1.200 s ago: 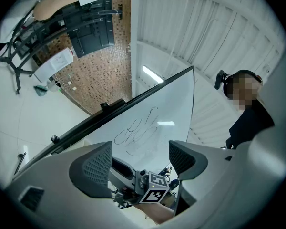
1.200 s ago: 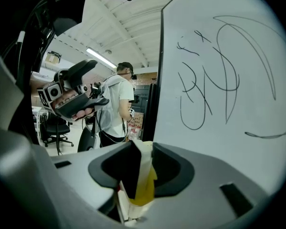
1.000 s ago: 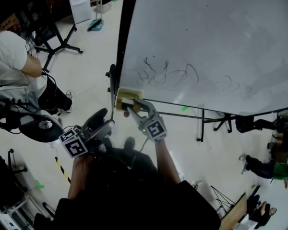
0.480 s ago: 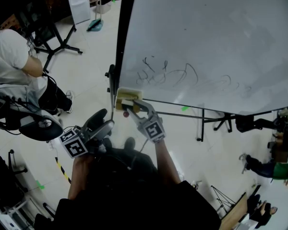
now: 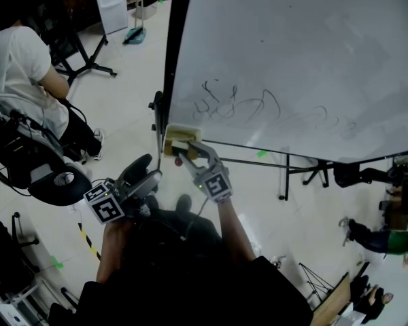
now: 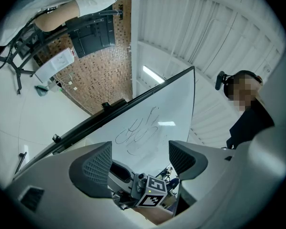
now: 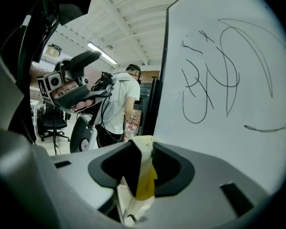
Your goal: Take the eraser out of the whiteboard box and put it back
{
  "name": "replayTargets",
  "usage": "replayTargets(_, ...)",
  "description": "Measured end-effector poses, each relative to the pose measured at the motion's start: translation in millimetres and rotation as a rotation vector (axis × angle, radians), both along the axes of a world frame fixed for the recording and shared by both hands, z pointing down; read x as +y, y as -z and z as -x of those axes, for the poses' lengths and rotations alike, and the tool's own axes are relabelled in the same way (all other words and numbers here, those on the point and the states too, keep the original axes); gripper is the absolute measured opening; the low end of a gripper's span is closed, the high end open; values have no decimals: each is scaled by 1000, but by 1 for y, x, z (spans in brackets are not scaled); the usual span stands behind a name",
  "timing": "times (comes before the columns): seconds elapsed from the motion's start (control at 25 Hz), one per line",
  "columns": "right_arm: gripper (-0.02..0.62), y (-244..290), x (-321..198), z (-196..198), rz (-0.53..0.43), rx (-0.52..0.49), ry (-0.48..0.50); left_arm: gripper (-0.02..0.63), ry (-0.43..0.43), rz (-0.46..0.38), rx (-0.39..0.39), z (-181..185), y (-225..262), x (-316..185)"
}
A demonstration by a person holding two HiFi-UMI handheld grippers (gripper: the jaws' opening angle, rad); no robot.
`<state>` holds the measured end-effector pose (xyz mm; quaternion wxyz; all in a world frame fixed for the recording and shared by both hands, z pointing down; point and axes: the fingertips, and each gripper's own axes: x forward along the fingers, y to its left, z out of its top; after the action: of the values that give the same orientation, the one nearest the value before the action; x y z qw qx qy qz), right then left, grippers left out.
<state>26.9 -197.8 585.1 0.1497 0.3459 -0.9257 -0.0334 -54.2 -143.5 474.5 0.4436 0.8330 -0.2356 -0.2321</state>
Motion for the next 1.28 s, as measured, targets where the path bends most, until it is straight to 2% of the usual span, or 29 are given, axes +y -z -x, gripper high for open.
replayTargets(0.28, 183, -3, -1, -6, 29, 9, -21, 366, -6, 2, -1, -1, -1, 0)
replayTargets(0.88, 210, 4, 1, -17, 83, -69, -86, 367, -29, -8, 0, -5, 3, 4)
replayTargets(1.04, 210, 20, 0, -20, 89, -144, -97, 367, -38, -17, -1, -8, 5, 6)
replayTargets(1.28, 205, 52, 0, -38, 122, -383, -99, 367, -55, -26, 0, -12, 9, 9)
